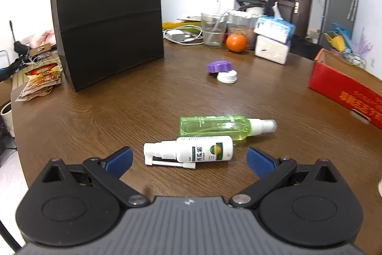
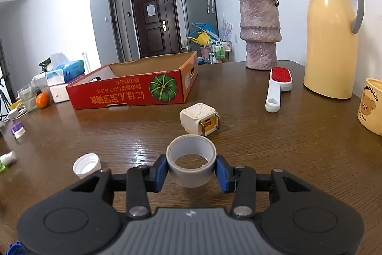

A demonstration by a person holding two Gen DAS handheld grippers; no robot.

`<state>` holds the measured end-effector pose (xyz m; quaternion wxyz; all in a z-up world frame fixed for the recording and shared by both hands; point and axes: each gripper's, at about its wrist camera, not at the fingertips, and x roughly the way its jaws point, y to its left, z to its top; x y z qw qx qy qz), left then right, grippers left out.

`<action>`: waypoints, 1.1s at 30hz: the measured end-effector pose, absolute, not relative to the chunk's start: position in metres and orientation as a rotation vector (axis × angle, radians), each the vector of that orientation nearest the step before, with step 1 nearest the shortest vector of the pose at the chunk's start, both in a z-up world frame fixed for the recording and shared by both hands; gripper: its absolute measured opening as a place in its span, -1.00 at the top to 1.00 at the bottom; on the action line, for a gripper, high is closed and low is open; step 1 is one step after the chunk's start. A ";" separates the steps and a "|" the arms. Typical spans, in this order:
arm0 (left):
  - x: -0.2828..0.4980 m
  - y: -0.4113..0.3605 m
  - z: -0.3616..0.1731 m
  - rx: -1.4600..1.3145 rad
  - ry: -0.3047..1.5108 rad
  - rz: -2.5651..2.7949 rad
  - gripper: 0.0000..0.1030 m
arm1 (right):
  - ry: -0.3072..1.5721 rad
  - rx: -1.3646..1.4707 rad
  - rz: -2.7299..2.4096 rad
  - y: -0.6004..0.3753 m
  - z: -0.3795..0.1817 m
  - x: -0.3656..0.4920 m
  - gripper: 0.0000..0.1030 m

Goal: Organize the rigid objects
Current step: 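Close the right gripper around the white tape roll, then grasp the white spray bottle with the left gripper while the right gripper holds the tape roll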

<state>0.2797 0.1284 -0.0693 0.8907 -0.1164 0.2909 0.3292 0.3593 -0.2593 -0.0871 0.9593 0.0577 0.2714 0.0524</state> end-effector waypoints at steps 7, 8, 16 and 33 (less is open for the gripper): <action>0.295 0.139 -0.081 -0.239 0.626 0.724 -1.00 | 0.544 0.140 0.106 -0.263 -0.089 0.359 0.19; 0.296 0.139 -0.082 -0.237 0.628 0.726 -1.00 | 0.545 0.139 0.106 -0.263 -0.089 0.359 0.19; 0.303 0.144 -0.087 -0.236 0.642 0.708 -1.00 | 0.539 0.134 0.095 -0.260 -0.091 0.357 0.19; 0.308 0.156 -0.092 -0.253 0.645 0.680 -1.00 | 0.543 0.155 0.074 -0.262 -0.091 0.359 0.19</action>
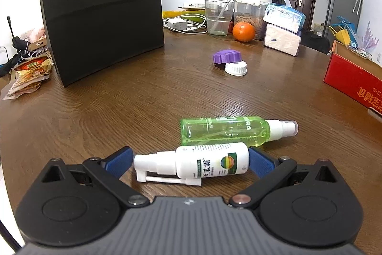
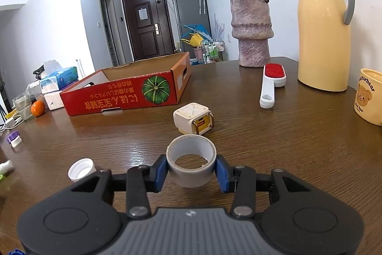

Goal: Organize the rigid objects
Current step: 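Grasp the white spray bottle with the left gripper while the right gripper holds the tape roll, then carry the spray bottle and tape roll over the cardboard box with both grippers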

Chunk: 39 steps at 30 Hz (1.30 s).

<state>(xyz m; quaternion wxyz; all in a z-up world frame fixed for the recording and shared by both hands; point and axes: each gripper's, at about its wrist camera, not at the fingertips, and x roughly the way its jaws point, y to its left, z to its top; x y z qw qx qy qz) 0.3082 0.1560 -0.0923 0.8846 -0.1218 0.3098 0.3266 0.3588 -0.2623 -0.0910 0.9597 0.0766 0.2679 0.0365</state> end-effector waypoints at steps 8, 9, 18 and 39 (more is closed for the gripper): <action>0.306 0.154 -0.092 -0.236 0.650 0.653 -0.93 | 0.542 0.155 0.074 -0.262 -0.091 0.359 0.19; 0.305 0.154 -0.092 -0.237 0.650 0.650 -0.93 | 0.542 0.155 0.074 -0.262 -0.091 0.359 0.19; 0.298 0.151 -0.089 -0.222 0.646 0.631 -0.93 | 0.540 0.155 0.073 -0.262 -0.091 0.358 0.19; 0.273 0.120 -0.047 -0.178 0.557 0.484 -0.93 | 0.478 0.128 0.069 -0.252 -0.078 0.336 0.19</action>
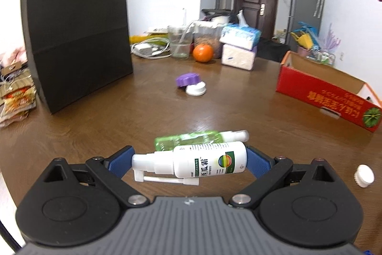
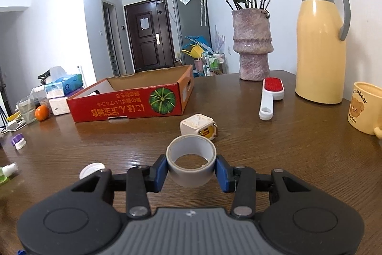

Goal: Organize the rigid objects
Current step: 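Carry the spray bottle and tape roll over the cardboard box with both grippers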

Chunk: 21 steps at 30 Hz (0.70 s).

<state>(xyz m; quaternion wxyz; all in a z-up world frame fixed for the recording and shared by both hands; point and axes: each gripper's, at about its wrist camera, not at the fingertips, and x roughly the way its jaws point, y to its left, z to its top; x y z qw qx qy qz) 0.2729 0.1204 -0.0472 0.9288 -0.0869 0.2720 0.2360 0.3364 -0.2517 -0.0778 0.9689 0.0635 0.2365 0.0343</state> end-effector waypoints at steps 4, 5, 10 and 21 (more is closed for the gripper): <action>0.273 0.111 -0.035 -0.159 0.533 0.440 -0.93 | 0.465 0.120 0.085 -0.246 -0.069 0.331 0.19; 0.273 0.109 -0.033 -0.159 0.526 0.433 -0.93 | 0.461 0.117 0.089 -0.244 -0.067 0.330 0.19; 0.280 0.102 -0.020 -0.159 0.504 0.401 -0.93 | 0.440 0.108 0.109 -0.233 -0.054 0.329 0.19; 0.309 0.081 0.010 -0.130 0.464 0.304 -0.93 | 0.412 0.091 0.145 -0.213 -0.025 0.339 0.19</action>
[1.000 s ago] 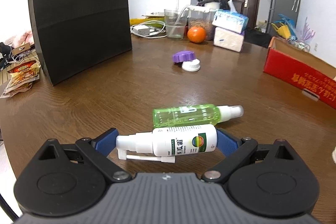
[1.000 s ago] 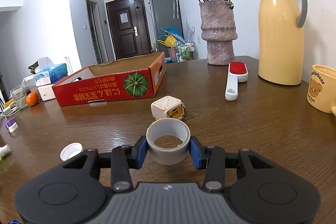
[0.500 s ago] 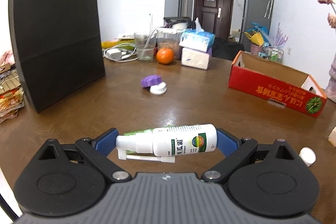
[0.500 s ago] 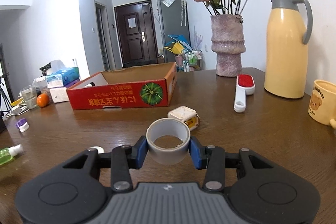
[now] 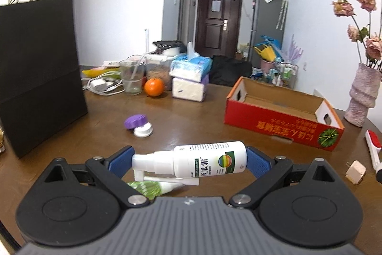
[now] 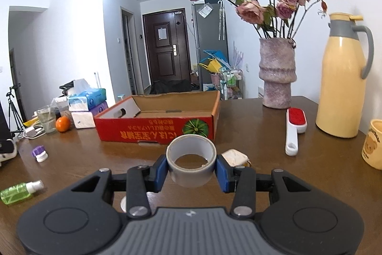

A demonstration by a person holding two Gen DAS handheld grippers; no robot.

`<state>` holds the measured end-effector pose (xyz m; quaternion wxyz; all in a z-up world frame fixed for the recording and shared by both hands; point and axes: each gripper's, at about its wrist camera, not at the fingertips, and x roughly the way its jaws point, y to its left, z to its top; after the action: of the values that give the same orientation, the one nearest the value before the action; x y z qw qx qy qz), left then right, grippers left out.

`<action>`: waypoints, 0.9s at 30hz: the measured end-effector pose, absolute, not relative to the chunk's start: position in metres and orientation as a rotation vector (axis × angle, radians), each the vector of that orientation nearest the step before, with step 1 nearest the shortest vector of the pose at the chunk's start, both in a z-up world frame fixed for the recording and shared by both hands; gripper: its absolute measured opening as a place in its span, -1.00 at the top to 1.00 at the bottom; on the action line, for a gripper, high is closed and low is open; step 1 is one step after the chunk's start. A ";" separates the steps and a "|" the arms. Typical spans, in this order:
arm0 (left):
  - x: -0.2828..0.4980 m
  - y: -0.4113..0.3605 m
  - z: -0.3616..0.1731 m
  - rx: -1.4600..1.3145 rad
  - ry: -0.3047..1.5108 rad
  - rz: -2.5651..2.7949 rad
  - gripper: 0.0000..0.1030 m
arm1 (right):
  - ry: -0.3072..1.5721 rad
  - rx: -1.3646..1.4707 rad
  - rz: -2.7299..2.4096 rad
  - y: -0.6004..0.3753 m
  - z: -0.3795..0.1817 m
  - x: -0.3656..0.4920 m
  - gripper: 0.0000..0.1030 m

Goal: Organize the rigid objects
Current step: 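Carry the spray bottle and tape roll over the cardboard box with both grippers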

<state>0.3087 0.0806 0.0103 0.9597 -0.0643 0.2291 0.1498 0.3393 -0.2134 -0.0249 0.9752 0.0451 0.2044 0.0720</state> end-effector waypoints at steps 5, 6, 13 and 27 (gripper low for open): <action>0.326 0.072 0.021 -0.113 0.456 0.274 -0.93 | 0.408 0.086 0.165 -0.206 -0.010 0.350 0.19; 0.330 0.070 0.023 -0.111 0.455 0.267 -0.93 | 0.408 0.086 0.169 -0.204 -0.007 0.353 0.19; 0.352 0.054 0.037 -0.081 0.446 0.227 -0.93 | 0.416 0.096 0.181 -0.196 0.016 0.374 0.19; 0.407 0.027 0.068 -0.023 0.445 0.214 -0.93 | 0.487 0.120 0.175 -0.183 0.047 0.433 0.19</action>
<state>0.4066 0.0275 0.0682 0.9696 -0.0114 0.2204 0.1059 0.4326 -0.1828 0.0471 0.9650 0.0591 0.2405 0.0863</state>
